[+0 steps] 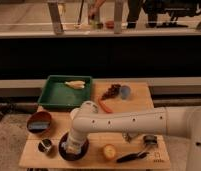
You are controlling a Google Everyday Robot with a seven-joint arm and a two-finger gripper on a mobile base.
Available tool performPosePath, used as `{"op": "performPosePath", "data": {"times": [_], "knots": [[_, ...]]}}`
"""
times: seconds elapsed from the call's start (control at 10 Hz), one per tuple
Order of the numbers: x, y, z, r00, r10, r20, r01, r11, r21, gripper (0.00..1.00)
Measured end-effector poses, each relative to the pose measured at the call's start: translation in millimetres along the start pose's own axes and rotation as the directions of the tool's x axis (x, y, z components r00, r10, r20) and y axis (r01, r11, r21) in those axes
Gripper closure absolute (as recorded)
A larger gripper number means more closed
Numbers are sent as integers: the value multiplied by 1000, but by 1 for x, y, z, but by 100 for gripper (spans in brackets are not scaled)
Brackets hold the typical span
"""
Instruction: Wipe purple bowl with towel
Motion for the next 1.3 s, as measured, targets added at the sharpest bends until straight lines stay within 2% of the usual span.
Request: {"op": "performPosePath", "data": {"times": [0.4,0.7,1.0,1.3], "knots": [[-20,6,-9,998,56,24,-54,997,-48,100],[-29,16,-14,996,80,24,-78,994,-77,100],[-24,31,-12,998,55,4,-55,994,-95,100],[-7,46,-8,1000,6,-4,-6,995,-101,100]]}}
